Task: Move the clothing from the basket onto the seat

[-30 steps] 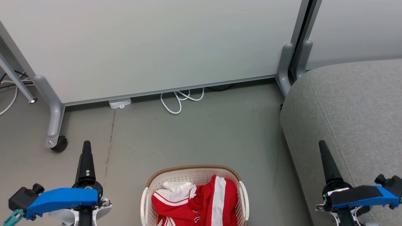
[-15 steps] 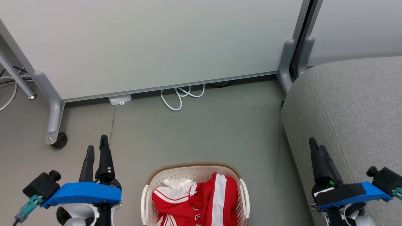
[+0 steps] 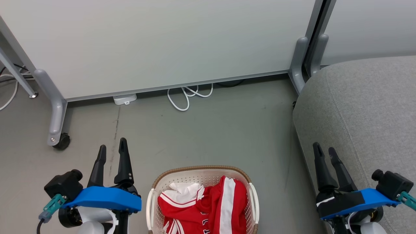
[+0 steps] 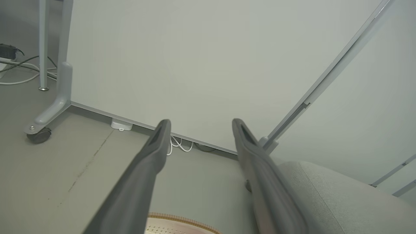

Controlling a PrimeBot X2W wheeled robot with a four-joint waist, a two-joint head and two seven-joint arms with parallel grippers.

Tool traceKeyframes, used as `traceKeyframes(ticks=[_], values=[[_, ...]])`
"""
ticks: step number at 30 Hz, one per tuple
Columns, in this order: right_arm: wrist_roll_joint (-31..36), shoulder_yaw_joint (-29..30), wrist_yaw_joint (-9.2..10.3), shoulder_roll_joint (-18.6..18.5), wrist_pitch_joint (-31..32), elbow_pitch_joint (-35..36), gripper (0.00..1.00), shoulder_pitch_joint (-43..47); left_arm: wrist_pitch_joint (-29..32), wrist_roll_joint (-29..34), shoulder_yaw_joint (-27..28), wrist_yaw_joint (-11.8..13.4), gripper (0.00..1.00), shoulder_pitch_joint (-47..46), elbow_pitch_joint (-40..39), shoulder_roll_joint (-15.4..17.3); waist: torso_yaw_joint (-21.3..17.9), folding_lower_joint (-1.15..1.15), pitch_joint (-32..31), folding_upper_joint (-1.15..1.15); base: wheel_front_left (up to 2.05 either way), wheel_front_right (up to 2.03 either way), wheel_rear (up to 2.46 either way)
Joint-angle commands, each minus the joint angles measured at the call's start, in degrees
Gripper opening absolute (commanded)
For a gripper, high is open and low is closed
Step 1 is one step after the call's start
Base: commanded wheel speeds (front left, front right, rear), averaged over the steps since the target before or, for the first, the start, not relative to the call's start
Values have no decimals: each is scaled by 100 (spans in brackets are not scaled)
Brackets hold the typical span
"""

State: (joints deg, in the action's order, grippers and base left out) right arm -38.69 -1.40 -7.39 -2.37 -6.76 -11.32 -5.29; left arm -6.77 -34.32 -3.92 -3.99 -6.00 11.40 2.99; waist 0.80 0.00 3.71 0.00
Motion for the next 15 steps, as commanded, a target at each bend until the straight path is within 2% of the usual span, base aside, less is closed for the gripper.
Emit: traceKeyframes(ticks=[1,15], values=[[190,-20,-8,-45,-65,86,100,-111,-66,194,-56,35,100,-151,-31,37,4,0,8,0,0,0,0],[1093,-122,-10,-52,-277,71,100,-132,-276,1025,-347,121,100,-199,22,114,28,0,65,0,0,0,0]])
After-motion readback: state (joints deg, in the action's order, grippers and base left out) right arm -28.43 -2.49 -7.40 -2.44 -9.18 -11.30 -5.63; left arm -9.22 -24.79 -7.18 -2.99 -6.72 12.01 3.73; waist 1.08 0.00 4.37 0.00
